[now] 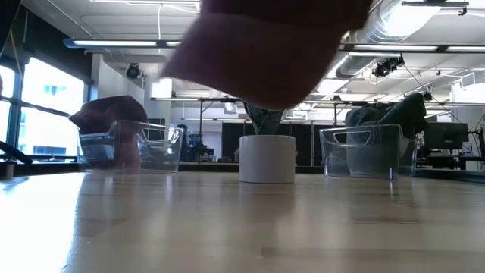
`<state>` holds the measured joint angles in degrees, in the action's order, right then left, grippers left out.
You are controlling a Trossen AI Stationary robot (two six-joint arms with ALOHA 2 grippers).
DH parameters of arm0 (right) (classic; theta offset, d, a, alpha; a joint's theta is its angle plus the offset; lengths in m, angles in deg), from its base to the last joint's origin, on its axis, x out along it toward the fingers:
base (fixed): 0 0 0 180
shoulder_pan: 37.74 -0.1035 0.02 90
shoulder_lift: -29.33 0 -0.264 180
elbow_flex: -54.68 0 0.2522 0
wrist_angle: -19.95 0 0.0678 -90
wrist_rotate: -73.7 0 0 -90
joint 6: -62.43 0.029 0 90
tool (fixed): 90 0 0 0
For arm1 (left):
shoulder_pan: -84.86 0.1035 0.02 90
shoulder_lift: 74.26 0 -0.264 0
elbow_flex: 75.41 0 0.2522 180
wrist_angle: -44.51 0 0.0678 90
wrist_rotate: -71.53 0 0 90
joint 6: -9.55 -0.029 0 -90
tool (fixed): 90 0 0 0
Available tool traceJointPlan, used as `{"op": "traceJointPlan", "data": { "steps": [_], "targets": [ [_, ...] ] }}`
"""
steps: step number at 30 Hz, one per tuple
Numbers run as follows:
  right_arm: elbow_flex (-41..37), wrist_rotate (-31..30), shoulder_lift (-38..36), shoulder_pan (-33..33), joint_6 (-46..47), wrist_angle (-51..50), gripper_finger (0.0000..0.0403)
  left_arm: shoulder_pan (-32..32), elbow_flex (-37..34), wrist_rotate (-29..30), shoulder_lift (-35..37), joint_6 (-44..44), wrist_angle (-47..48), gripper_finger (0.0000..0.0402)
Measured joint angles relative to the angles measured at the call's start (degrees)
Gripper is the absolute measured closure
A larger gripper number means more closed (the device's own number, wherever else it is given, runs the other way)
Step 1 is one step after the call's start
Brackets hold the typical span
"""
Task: Pick & Place hat
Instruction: Put the red cap into the left transparent bin
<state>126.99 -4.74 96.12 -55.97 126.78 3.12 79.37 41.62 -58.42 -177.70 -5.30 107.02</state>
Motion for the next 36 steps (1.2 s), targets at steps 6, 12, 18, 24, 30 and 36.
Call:
{"op": "traceJointPlan", "data": {
  "steps": [6,12,18,24,30,36],
  "targets": [
    [0.00,-12.74,-1.63,-4.74,-5.69,-11.53,0.0218,4.76,-0.02,-0.21,0.75,0.90,2.81,0.0400],
    [0.00,-27.03,-1.82,-12.19,-6.32,-13.21,0.0233,7.38,0.00,-3.44,4.88,1.80,2.09,0.0401],
    [0.00,-38.09,-6.41,-14.68,-16.70,-8.60,0.0251,7.35,0.09,-3.28,7.38,7.69,-3.35,0.0401],
    [0.00,-32.53,-14.13,-9.00,-25.85,-5.90,0.0245,7.35,0.01,-0.22,7.28,19.33,-15.52,0.0401],
    [0.00,-22.97,-22.06,-1.16,-33.23,-16.65,0.0189,7.35,0.04,3.05,6.93,27.44,-24.52,0.0401],
    [0.00,-17.07,-22.72,5.05,-47.02,-20.54,0.0138,7.35,0.01,7.25,6.31,31.22,-26.41,0.0401]
  ]
}}
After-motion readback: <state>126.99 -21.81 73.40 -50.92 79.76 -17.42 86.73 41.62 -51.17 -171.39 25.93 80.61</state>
